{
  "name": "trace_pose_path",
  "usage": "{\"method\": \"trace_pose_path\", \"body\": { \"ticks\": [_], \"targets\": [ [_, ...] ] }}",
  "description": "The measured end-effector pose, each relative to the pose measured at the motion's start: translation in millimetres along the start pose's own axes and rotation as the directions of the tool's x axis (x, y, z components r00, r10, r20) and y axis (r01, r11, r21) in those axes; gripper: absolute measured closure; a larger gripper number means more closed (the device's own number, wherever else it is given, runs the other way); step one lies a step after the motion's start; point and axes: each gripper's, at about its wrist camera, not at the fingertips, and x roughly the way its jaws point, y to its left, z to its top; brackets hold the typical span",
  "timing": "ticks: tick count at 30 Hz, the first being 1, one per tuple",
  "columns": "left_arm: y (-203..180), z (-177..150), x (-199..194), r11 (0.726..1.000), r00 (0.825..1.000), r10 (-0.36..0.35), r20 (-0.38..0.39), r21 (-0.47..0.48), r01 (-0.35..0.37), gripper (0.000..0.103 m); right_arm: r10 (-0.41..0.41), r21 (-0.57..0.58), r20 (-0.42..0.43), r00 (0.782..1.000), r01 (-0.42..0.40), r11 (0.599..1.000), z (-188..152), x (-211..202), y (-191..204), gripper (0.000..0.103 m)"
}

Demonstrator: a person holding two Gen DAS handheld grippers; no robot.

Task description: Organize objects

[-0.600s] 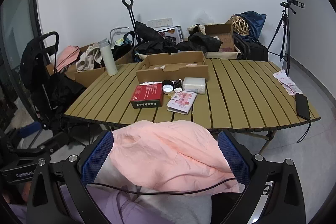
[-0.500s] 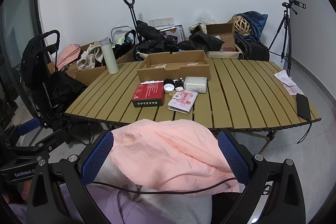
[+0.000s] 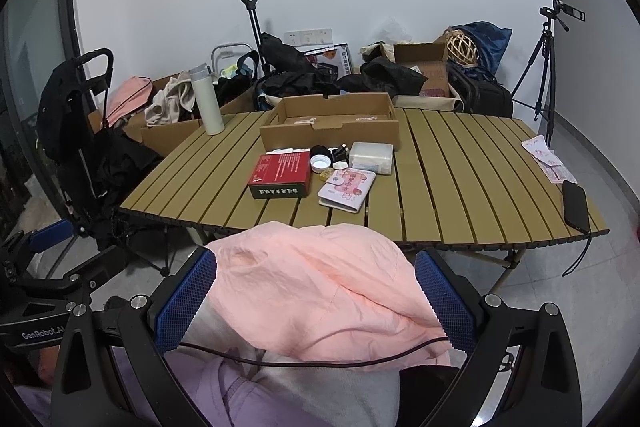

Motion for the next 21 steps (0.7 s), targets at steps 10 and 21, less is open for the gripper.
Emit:
{"method": "trace_pose_path", "body": {
  "ticks": [10,21],
  "targets": [
    [4,-1,1,1.000,1.000,-0.003,-0.004,-0.016,0.003,0.000,-0.001,-0.005,-0.009,1.000,0.001,1.000,0,2,2,0.002],
    [4,-2,14,1.000,0.999,-0.017,-0.036,-0.022,0.016,0.000,-0.011,0.042,-0.045,0.999,0.013,0.999,-11,25,-5,0.002]
  ]
}}
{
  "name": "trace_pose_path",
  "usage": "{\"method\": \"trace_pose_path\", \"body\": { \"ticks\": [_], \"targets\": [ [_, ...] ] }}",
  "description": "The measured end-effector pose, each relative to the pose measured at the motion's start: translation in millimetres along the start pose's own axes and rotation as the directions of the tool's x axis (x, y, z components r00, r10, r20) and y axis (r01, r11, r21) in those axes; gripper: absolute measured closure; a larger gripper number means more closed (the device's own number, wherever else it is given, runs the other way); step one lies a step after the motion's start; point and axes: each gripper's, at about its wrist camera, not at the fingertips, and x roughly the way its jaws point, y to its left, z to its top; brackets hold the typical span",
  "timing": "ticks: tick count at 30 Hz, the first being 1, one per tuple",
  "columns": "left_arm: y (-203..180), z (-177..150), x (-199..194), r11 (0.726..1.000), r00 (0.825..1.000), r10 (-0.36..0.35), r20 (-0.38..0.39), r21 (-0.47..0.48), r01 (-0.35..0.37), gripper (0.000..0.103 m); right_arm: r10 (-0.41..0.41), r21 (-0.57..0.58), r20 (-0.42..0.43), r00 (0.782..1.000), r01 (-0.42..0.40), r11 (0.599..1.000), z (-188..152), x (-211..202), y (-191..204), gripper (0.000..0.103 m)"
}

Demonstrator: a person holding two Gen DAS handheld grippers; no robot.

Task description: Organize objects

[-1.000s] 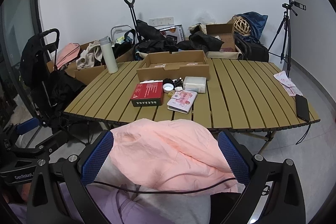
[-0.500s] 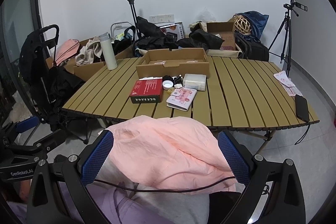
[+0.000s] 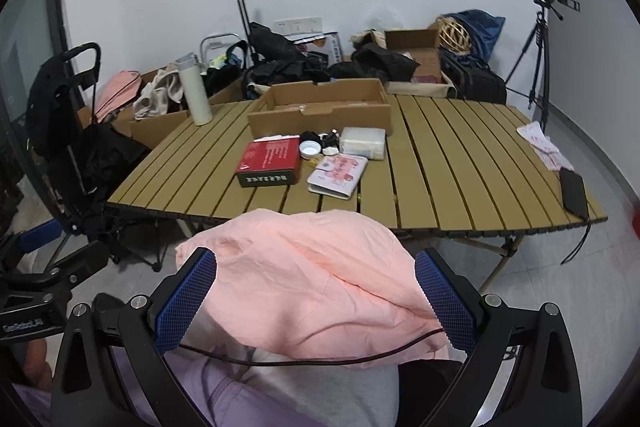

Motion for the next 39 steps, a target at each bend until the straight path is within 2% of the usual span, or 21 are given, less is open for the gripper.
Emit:
{"method": "trace_pose_path", "body": {
  "ticks": [3,5,7,9,11,15,17,18,21,22,24,25,26,28,29,30,31,32,34,37,39],
  "targets": [
    [1,0,9,1.000,1.000,-0.017,-0.009,-0.001,0.017,0.000,-0.001,-0.001,-0.035,0.999,0.001,1.000,-6,14,0,0.003],
    [1,0,19,1.000,1.000,-0.015,-0.015,-0.002,0.015,0.000,-0.009,-0.033,-0.076,0.997,0.006,0.999,-13,29,2,0.021],
    [4,1,34,1.000,0.999,0.017,-0.030,0.001,-0.017,0.000,0.035,-0.038,-0.127,0.991,-0.041,0.998,-19,47,1,0.030],
    [8,5,52,1.000,0.998,0.024,-0.062,-0.012,-0.025,0.000,0.040,-0.038,-0.142,0.989,-0.046,0.998,-20,61,1,0.032],
    [14,14,75,0.999,0.994,-0.034,-0.102,-0.027,0.031,0.000,0.034,-0.047,-0.136,0.990,-0.041,0.998,-14,74,1,0.032],
    [30,38,117,0.994,0.995,0.014,-0.102,-0.102,-0.024,0.000,0.056,-0.042,-0.142,0.988,-0.062,0.997,20,112,-2,0.032],
    [40,55,137,0.987,0.998,-0.035,-0.051,-0.159,0.026,0.000,0.087,-0.018,-0.146,0.985,-0.091,0.996,42,133,-2,0.032],
    [43,62,149,0.986,0.997,-0.065,-0.050,-0.158,0.056,0.000,0.110,-0.011,-0.165,0.980,-0.113,0.993,57,152,-2,0.032],
    [41,91,202,0.992,0.982,-0.092,-0.166,-0.105,0.075,0.000,0.154,-0.001,-0.226,0.962,-0.159,0.987,89,207,2,0.032],
    [42,100,218,0.993,0.984,-0.067,-0.167,-0.105,0.050,0.001,0.166,0.007,-0.233,0.958,-0.169,0.986,97,222,3,0.032],
    [41,114,245,0.993,0.986,-0.087,-0.141,-0.096,0.074,0.001,0.206,0.032,-0.255,0.945,-0.205,0.978,115,258,7,0.032],
    [40,117,257,0.991,0.981,-0.117,-0.158,-0.090,0.104,0.002,0.227,0.044,-0.266,0.937,-0.224,0.974,120,271,8,0.035],
    [39,121,276,0.981,0.964,-0.182,-0.192,-0.098,0.165,0.003,0.236,0.053,-0.282,0.930,-0.230,0.972,125,284,11,0.047],
    [43,124,300,0.959,0.939,-0.265,-0.219,-0.158,0.234,0.013,0.220,0.062,-0.325,0.920,-0.211,0.975,133,314,15,0.058],
    [44,124,310,0.949,0.926,-0.298,-0.233,-0.177,0.261,0.019,0.213,0.069,-0.343,0.915,-0.201,0.977,134,325,15,0.059],
    [45,124,320,0.945,0.915,-0.310,-0.259,-0.190,0.266,0.033,0.215,0.081,-0.361,0.907,-0.199,0.977,133,335,13,0.060],
    [42,121,330,0.943,0.901,-0.320,-0.292,-0.188,0.274,0.040,0.244,0.106,-0.377,0.894,-0.219,0.970,132,343,12,0.062],
    [42,120,332,0.930,0.892,-0.355,-0.281,-0.202,0.307,0.042,0.283,0.138,-0.370,0.885,-0.249,0.959,132,346,10,0.063],
    [44,119,335,0.906,0.870,-0.410,-0.274,-0.235,0.353,0.050,0.294,0.146,-0.368,0.882,-0.257,0.955,131,348,8,0.063],
    [41,117,333,0.896,0.863,-0.426,-0.272,-0.255,0.363,0.055,0.297,0.144,-0.373,0.879,-0.262,0.954,133,349,10,0.063],
    [37,116,317,0.907,0.875,-0.405,-0.266,-0.236,0.348,0.057,0.279,0.114,-0.368,0.887,-0.254,0.960,134,340,15,0.064]
  ]
}}
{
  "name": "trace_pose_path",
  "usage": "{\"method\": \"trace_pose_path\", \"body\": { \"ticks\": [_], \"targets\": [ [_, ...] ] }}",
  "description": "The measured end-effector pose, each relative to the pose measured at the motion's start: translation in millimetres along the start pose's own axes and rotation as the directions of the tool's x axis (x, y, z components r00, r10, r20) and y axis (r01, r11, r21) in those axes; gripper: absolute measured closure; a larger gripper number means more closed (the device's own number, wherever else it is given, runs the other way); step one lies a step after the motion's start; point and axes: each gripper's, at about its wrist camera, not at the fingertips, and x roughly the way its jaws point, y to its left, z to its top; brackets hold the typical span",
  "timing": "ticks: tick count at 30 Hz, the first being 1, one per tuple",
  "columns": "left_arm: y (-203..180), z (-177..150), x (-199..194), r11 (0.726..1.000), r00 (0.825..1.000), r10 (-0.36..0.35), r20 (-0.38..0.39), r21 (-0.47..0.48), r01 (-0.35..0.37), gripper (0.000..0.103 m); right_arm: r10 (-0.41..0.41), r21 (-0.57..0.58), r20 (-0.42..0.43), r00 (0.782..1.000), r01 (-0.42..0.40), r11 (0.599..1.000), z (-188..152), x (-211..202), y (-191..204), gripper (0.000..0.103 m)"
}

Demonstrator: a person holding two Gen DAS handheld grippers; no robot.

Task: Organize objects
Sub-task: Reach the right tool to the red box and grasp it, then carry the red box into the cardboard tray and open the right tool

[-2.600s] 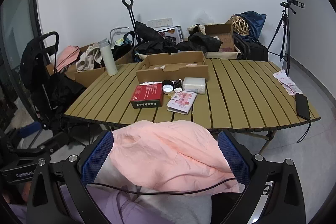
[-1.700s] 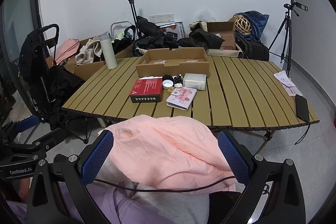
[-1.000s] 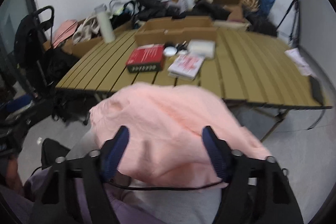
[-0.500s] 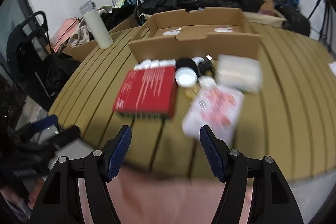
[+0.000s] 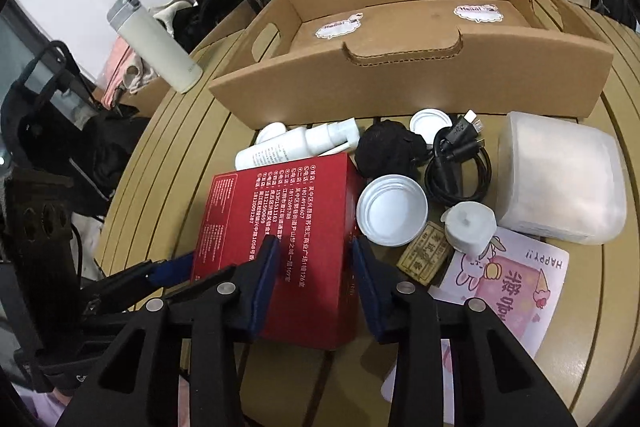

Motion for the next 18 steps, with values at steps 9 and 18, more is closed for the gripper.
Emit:
{"method": "trace_pose_path", "body": {
  "ticks": [9,18],
  "targets": [
    [-48,-55,-82,0.997,0.994,-0.038,0.102,0.065,0.031,0.057,-0.011,-0.057,0.117,0.993,0.018,0.998,-68,-96,31,0.066],
    [-79,10,-87,0.980,0.985,-0.063,0.161,0.196,0.030,0.057,-0.013,-0.034,0.214,0.977,0.020,0.999,-27,-135,20,0.067]
  ]
}}
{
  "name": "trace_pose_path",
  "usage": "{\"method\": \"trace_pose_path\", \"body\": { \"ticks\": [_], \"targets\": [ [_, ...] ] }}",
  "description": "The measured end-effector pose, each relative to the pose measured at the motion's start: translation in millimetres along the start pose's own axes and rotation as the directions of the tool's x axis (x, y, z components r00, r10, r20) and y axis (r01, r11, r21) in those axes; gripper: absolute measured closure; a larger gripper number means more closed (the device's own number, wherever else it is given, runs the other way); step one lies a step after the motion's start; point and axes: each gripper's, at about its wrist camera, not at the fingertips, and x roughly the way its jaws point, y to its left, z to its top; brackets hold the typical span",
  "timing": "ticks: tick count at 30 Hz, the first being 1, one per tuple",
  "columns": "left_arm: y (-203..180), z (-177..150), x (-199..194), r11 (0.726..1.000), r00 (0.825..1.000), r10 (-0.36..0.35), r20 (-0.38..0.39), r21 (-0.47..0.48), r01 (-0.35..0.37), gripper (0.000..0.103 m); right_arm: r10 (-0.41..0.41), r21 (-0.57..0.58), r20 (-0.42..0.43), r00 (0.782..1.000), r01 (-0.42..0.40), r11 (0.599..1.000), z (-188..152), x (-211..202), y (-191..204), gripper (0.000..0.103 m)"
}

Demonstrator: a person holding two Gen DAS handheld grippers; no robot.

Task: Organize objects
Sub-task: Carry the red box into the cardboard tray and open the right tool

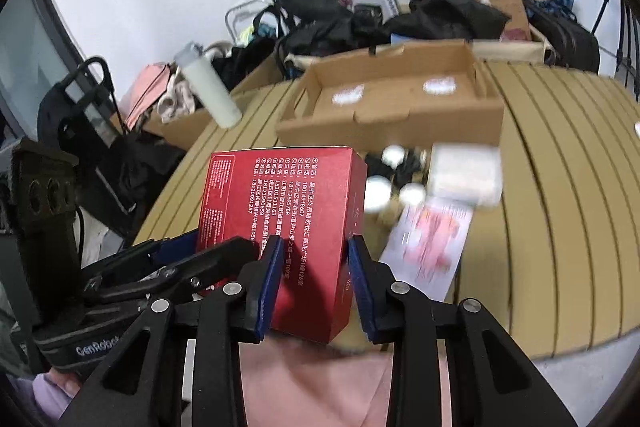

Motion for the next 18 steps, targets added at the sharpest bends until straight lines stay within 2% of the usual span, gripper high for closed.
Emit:
{"method": "trace_pose_path", "body": {
  "ticks": [3,6,9,11,12,13,14,17,18],
  "targets": [
    [21,55,28,1.000,1.000,0.017,0.009,0.003,-0.017,0.057,0.009,-0.004,0.005,1.000,-0.009,1.000,50,24,-9,0.067],
    [55,112,69,0.999,1.000,0.026,-0.004,-0.031,-0.026,0.057,0.035,0.021,-0.020,0.999,-0.035,0.999,111,71,-24,0.067],
    [104,160,134,0.993,0.994,0.049,-0.102,-0.105,-0.060,0.056,0.035,0.032,-0.090,0.995,-0.033,0.999,159,131,-41,0.067],
    [125,179,166,0.986,0.983,0.097,-0.156,-0.117,-0.116,0.056,0.050,0.054,-0.168,0.985,-0.041,0.998,187,180,-55,0.067],
    [138,189,186,0.978,0.970,0.147,-0.193,-0.117,-0.172,0.057,0.063,0.076,-0.214,0.975,-0.047,0.996,199,207,-63,0.067],
    [144,195,198,0.975,0.962,0.170,-0.214,-0.107,-0.196,0.057,0.069,0.084,-0.244,0.967,-0.050,0.995,206,227,-69,0.068],
    [150,199,208,0.974,0.957,0.179,-0.227,-0.099,-0.205,0.055,0.060,0.093,-0.276,0.959,-0.035,0.995,214,250,-74,0.069],
    [156,207,224,0.974,0.947,0.200,-0.251,-0.054,-0.220,0.047,0.009,0.082,-0.326,0.945,0.019,0.996,222,285,-83,0.069],
    [153,208,221,0.976,0.950,0.203,-0.235,-0.026,-0.215,0.043,0.016,0.081,-0.334,0.943,0.012,0.997,223,291,-84,0.069]
  ]
}}
